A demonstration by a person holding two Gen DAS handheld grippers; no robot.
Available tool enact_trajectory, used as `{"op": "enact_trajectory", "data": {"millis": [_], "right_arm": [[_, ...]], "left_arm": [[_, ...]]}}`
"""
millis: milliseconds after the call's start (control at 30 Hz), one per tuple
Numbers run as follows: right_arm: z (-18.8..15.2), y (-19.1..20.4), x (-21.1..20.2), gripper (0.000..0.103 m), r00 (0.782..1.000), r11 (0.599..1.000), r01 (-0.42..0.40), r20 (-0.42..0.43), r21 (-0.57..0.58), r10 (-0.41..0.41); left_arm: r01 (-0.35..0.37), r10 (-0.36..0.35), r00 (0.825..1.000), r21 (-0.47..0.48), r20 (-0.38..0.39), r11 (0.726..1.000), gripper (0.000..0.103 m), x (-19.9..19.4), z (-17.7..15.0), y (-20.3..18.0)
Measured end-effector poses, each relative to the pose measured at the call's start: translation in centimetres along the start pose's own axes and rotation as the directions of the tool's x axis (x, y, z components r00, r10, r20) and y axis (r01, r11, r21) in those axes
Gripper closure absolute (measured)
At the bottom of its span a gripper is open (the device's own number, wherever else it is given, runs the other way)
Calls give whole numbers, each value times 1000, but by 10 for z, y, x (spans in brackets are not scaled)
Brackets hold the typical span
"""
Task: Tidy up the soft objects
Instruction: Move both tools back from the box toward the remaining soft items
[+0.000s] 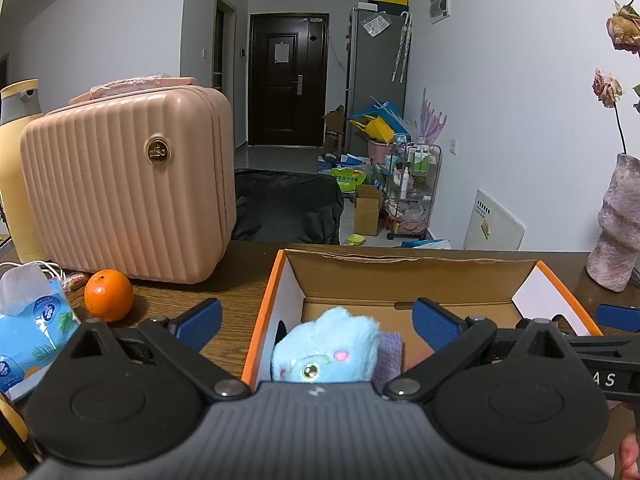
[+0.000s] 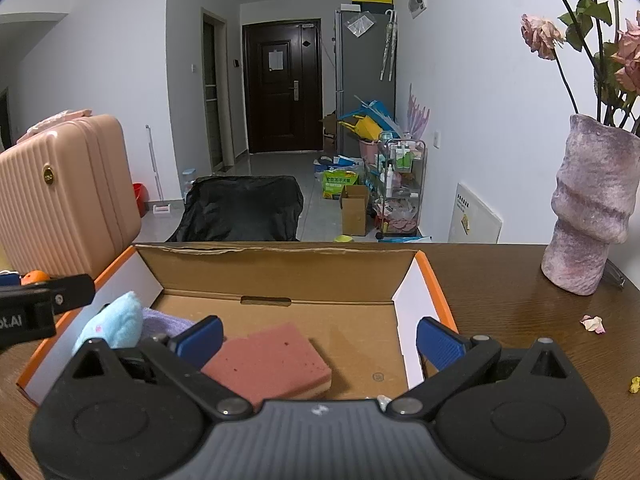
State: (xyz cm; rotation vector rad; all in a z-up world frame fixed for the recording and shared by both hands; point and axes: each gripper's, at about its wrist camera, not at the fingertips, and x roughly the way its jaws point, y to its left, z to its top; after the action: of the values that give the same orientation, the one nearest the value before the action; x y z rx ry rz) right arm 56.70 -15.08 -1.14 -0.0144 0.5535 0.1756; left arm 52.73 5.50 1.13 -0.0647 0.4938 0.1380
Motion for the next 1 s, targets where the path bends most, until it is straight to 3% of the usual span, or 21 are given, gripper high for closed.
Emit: {"op": "enact_trajectory", "data": {"millis": [400, 1000], "right_arm": [[0, -2, -8, 0, 1000, 1000, 7, 15, 2, -7], [-14, -7, -49, 0, 998, 1000, 19, 60, 1, -19]], "left_arm": [[-20, 20, 1000, -1, 17, 1000, 0, -7, 0, -1], [-18, 18, 999, 1, 50, 1000, 0, -46, -13, -1]]}}
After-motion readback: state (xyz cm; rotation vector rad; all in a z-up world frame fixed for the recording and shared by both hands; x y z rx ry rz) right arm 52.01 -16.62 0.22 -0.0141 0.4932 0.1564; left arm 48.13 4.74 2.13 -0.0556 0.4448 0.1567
